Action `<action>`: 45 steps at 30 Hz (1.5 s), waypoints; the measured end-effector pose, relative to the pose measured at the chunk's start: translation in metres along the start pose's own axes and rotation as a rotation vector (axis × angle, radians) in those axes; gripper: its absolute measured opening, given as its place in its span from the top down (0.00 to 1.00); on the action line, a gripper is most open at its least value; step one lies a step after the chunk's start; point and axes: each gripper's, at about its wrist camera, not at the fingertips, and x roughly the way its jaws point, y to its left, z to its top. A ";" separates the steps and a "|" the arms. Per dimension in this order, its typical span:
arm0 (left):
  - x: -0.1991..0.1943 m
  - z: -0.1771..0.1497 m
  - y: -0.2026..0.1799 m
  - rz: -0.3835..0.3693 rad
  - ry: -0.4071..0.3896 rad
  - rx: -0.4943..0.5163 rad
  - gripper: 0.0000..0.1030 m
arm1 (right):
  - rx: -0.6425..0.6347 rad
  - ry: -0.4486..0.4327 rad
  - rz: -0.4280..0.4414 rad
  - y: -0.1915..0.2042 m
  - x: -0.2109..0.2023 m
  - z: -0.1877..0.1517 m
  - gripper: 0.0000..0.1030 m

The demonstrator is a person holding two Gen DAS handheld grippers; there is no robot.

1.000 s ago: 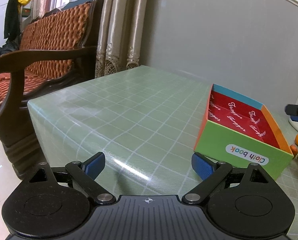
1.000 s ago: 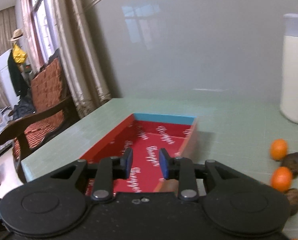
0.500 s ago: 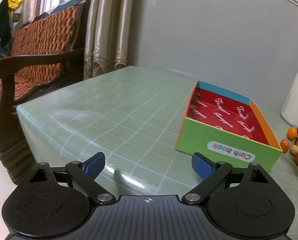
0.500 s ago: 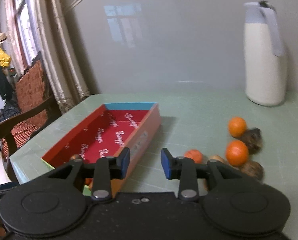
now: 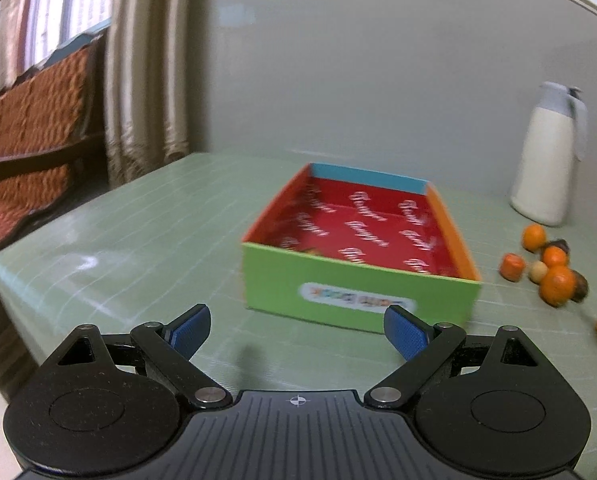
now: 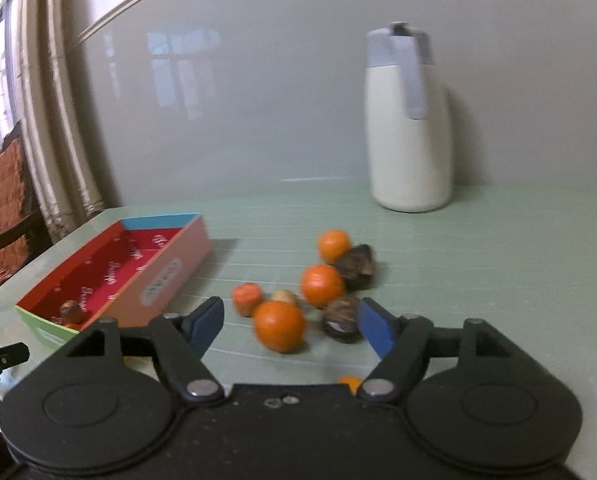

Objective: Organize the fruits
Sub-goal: 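Move the left tool to the large orange and close on it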

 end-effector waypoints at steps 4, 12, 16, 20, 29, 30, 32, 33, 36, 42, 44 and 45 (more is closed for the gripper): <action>-0.007 0.004 -0.022 -0.035 -0.011 0.049 0.10 | 0.046 -0.013 -0.033 -0.022 -0.006 -0.007 0.24; -0.020 0.012 -0.068 -0.124 -0.027 0.136 0.10 | 0.097 -0.041 -0.093 -0.054 -0.022 -0.017 0.19; -0.022 0.019 -0.094 -0.168 -0.032 0.174 0.10 | 0.126 -0.051 -0.105 -0.067 -0.029 -0.021 0.19; -0.021 0.020 -0.121 -0.210 -0.030 0.215 0.10 | 0.148 -0.060 -0.119 -0.077 -0.036 -0.024 0.19; -0.009 0.022 -0.166 -0.258 -0.011 0.268 0.10 | 0.189 -0.078 -0.125 -0.093 -0.048 -0.030 0.18; -0.007 0.023 -0.171 -0.261 -0.009 0.274 0.10 | 0.189 -0.080 -0.123 -0.093 -0.049 -0.030 0.18; 0.000 0.024 -0.182 -0.272 0.000 0.287 0.10 | 0.187 -0.088 -0.121 -0.094 -0.051 -0.030 0.18; 0.003 0.025 -0.187 -0.277 0.003 0.293 0.10 | 0.187 -0.092 -0.120 -0.094 -0.052 -0.030 0.17; 0.010 0.026 -0.200 -0.291 0.007 0.304 0.10 | 0.187 -0.107 -0.121 -0.097 -0.056 -0.030 0.17; 0.021 0.025 -0.220 -0.323 0.025 0.334 0.23 | 0.207 -0.120 -0.118 -0.103 -0.061 -0.030 0.16; 0.025 0.025 -0.224 -0.327 0.035 0.330 0.25 | 0.214 -0.124 -0.117 -0.105 -0.061 -0.030 0.16; 0.028 0.025 -0.225 -0.331 0.039 0.328 0.27 | 0.218 -0.126 -0.117 -0.106 -0.062 -0.030 0.16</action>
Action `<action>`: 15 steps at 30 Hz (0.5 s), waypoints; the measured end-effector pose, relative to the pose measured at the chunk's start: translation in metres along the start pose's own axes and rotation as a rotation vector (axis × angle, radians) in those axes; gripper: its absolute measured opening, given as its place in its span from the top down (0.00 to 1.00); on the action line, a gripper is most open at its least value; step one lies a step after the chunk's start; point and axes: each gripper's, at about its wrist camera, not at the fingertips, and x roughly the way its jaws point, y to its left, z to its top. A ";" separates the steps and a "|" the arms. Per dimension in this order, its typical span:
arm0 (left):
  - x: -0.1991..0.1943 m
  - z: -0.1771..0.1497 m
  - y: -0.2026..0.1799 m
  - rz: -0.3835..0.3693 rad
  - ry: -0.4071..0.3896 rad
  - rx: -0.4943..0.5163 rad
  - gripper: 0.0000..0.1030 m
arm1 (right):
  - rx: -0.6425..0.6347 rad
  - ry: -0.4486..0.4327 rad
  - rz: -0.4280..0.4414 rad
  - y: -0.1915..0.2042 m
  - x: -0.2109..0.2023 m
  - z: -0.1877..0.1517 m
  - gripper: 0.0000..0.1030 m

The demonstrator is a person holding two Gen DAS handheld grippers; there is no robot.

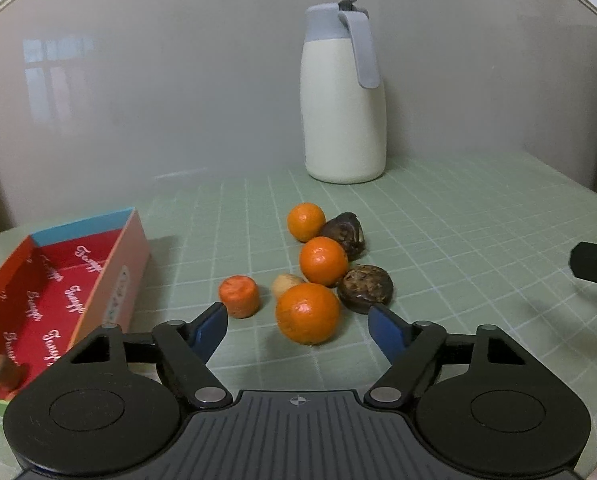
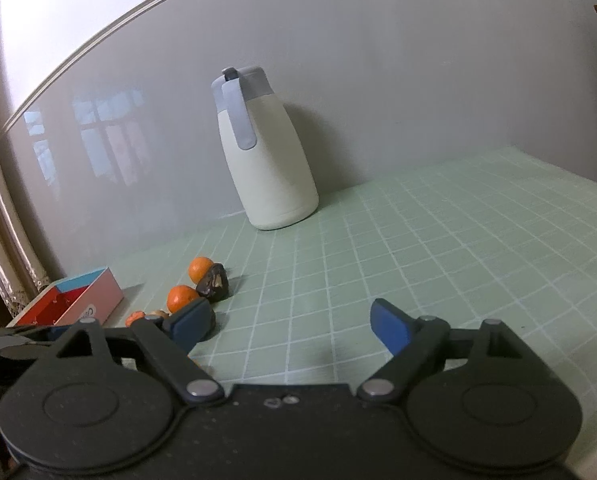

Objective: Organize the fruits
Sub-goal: 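Move the left tool to the large orange and close on it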

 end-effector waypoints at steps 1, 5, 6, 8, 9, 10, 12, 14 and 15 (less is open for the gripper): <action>0.002 0.000 0.000 -0.006 0.002 -0.002 0.35 | 0.005 -0.003 0.000 -0.001 -0.001 0.000 0.16; 0.013 0.002 0.000 -0.024 0.029 -0.011 0.45 | 0.015 -0.019 -0.015 -0.004 -0.003 0.001 0.16; 0.015 0.003 0.000 -0.024 0.032 -0.013 0.45 | 0.013 -0.024 -0.029 -0.005 -0.004 0.001 0.16; 0.018 0.003 -0.001 -0.026 0.033 -0.017 0.48 | 0.004 -0.036 -0.064 -0.005 -0.006 0.001 0.16; 0.020 0.003 -0.001 -0.028 0.036 -0.016 0.50 | 0.001 -0.036 -0.078 -0.005 -0.006 0.001 0.16; 0.022 0.004 -0.001 -0.030 0.039 -0.014 0.51 | 0.002 -0.035 -0.090 -0.006 -0.005 0.001 0.16; 0.026 0.004 -0.003 -0.032 0.045 -0.013 0.51 | 0.020 -0.030 -0.082 -0.008 -0.004 0.001 0.16; 0.029 0.003 -0.004 -0.028 0.044 -0.008 0.52 | 0.032 -0.025 -0.075 -0.010 -0.004 0.001 0.16; 0.030 0.003 -0.005 -0.022 0.041 -0.005 0.53 | 0.033 -0.025 -0.073 -0.010 -0.003 0.001 0.16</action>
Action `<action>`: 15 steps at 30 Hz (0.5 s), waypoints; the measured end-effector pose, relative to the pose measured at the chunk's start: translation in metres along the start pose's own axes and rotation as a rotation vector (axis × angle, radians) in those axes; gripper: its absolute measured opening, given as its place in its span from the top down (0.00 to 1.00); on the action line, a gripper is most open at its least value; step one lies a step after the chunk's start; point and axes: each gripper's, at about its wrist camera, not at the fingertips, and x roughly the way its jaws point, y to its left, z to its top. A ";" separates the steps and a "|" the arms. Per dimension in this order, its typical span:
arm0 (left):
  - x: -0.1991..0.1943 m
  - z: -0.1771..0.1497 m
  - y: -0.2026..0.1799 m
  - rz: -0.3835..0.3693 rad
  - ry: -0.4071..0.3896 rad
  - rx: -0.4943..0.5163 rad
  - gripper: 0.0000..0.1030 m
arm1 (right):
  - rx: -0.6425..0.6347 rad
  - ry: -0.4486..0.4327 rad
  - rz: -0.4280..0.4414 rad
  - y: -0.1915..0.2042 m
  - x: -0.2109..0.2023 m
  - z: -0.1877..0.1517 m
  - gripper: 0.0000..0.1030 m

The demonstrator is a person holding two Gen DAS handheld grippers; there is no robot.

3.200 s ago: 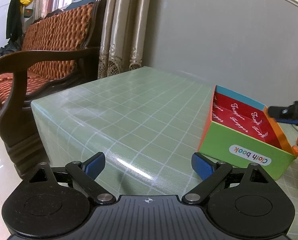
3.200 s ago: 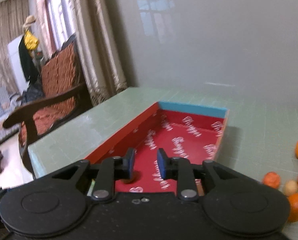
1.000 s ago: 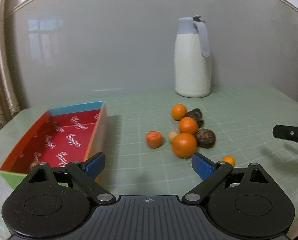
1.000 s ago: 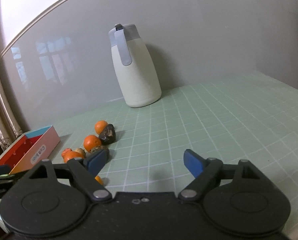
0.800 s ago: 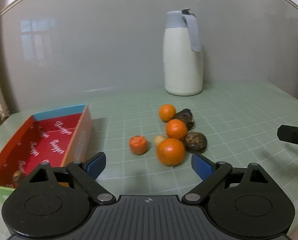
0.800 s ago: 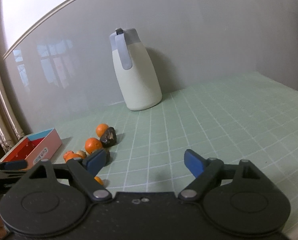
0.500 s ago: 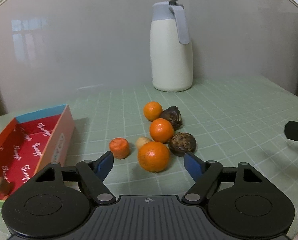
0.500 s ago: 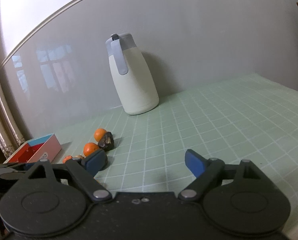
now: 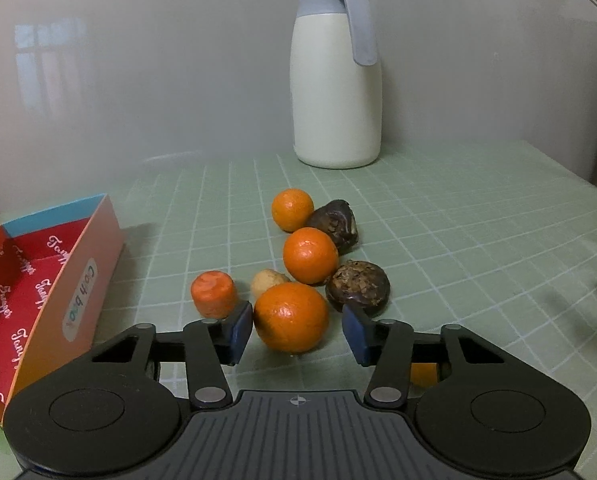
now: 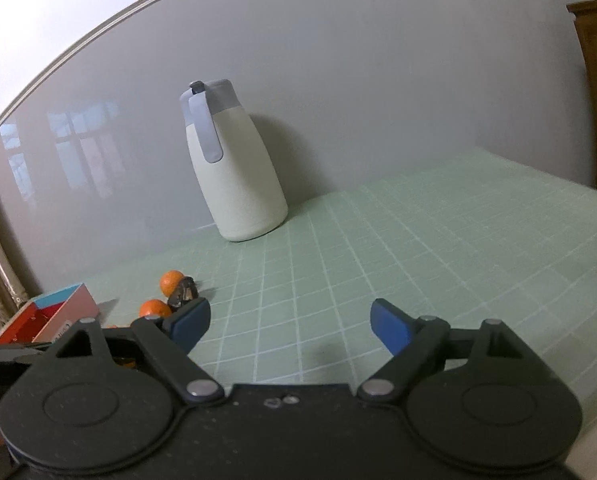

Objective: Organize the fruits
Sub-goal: 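Move the left tool to the large orange and close on it, then carry the large orange with the left tool over the red box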

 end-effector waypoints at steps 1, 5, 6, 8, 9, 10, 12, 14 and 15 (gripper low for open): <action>0.001 0.000 0.000 0.007 -0.003 0.003 0.55 | 0.000 -0.001 0.003 0.000 0.000 0.000 0.16; 0.002 0.000 0.002 0.009 -0.007 -0.015 0.59 | 0.001 -0.005 0.010 0.001 0.000 0.000 0.16; 0.002 0.000 0.002 0.010 -0.008 -0.015 0.59 | 0.001 -0.007 0.010 0.001 0.000 0.000 0.16; 0.001 -0.002 0.002 0.013 -0.015 -0.016 0.59 | 0.002 -0.010 0.008 0.001 0.000 0.000 0.16; 0.001 -0.002 0.002 0.012 -0.018 -0.020 0.59 | 0.002 -0.009 0.007 0.001 0.000 0.000 0.16; 0.001 -0.003 0.003 0.010 -0.020 -0.026 0.59 | 0.002 -0.007 0.007 0.001 0.000 0.000 0.16; -0.003 -0.003 0.006 0.011 -0.027 -0.040 0.59 | 0.003 -0.006 0.009 0.001 0.000 -0.001 0.16; -0.007 -0.002 0.009 0.016 -0.043 -0.043 0.59 | 0.003 -0.003 0.010 0.002 0.001 -0.001 0.16; -0.010 -0.002 0.011 0.021 -0.052 -0.042 0.60 | 0.003 -0.002 0.012 0.002 0.002 -0.001 0.16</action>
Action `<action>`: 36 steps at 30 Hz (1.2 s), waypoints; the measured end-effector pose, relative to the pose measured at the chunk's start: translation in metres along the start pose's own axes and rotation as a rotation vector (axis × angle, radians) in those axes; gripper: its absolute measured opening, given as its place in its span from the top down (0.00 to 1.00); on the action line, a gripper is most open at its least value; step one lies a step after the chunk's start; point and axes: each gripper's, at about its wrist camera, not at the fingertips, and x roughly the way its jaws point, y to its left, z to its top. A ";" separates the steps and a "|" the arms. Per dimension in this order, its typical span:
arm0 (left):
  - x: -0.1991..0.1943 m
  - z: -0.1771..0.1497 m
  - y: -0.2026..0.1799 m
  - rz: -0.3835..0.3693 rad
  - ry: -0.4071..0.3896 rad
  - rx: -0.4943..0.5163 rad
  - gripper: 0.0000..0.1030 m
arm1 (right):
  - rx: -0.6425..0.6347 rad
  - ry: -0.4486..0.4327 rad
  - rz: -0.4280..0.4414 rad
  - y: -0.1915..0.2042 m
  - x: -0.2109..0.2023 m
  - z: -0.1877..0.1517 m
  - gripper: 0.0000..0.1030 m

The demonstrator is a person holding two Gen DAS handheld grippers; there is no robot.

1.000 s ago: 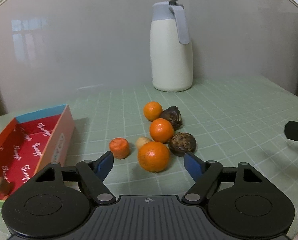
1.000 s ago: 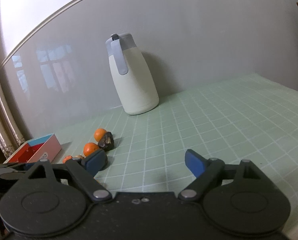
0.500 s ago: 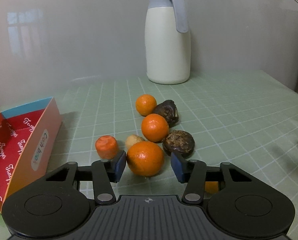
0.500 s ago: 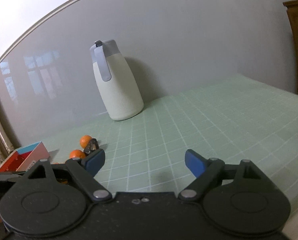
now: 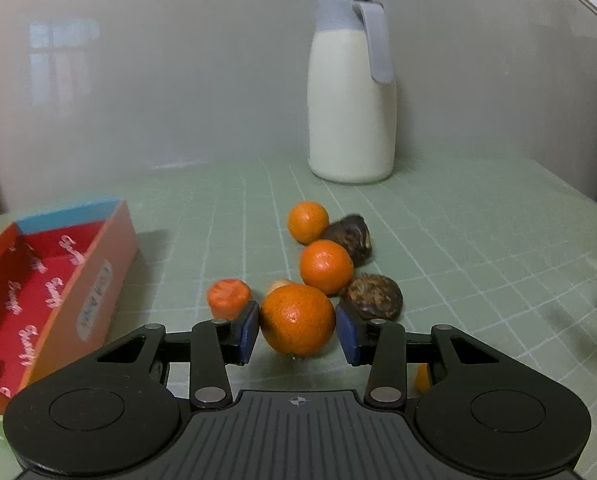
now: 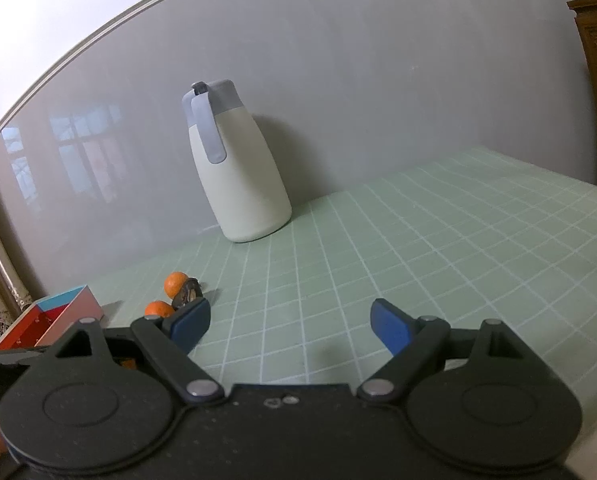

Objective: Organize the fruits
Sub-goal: 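Carry the large orange with the left tool over the red box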

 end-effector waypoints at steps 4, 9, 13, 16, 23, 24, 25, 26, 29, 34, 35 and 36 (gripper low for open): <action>-0.014 0.004 0.012 0.015 -0.032 -0.005 0.60 | -0.009 0.005 0.013 0.005 0.001 0.000 0.16; -0.037 0.012 0.037 0.063 -0.091 -0.017 0.60 | -0.032 0.011 0.030 0.016 0.004 -0.002 0.16; -0.053 0.017 0.070 0.129 -0.127 -0.045 0.60 | -0.051 0.020 0.058 0.030 0.009 -0.004 0.16; -0.058 0.016 0.093 0.191 -0.132 -0.054 0.60 | -0.072 0.028 0.084 0.044 0.014 -0.006 0.16; -0.048 0.001 0.151 0.300 -0.067 -0.134 0.60 | -0.124 0.052 0.135 0.076 0.025 -0.012 0.16; -0.047 -0.002 0.157 0.309 -0.059 -0.143 0.60 | -0.130 0.055 0.142 0.079 0.026 -0.013 0.16; -0.045 -0.004 0.163 0.315 -0.051 -0.150 0.60 | -0.136 0.058 0.147 0.083 0.027 -0.014 0.16; -0.044 -0.008 0.166 0.318 -0.043 -0.154 0.60 | -0.141 0.060 0.152 0.086 0.027 -0.014 0.16; -0.040 -0.014 0.173 0.318 -0.023 -0.162 0.60 | -0.147 0.068 0.166 0.094 0.030 -0.016 0.16; -0.035 -0.022 0.178 0.310 0.003 -0.181 0.60 | -0.164 0.075 0.193 0.108 0.033 -0.018 0.16; -0.034 -0.023 0.178 0.309 0.007 -0.184 0.59 | -0.168 0.077 0.198 0.111 0.033 -0.019 0.16; -0.033 -0.024 0.179 0.307 0.013 -0.186 0.59 | -0.174 0.080 0.201 0.113 0.033 -0.019 0.16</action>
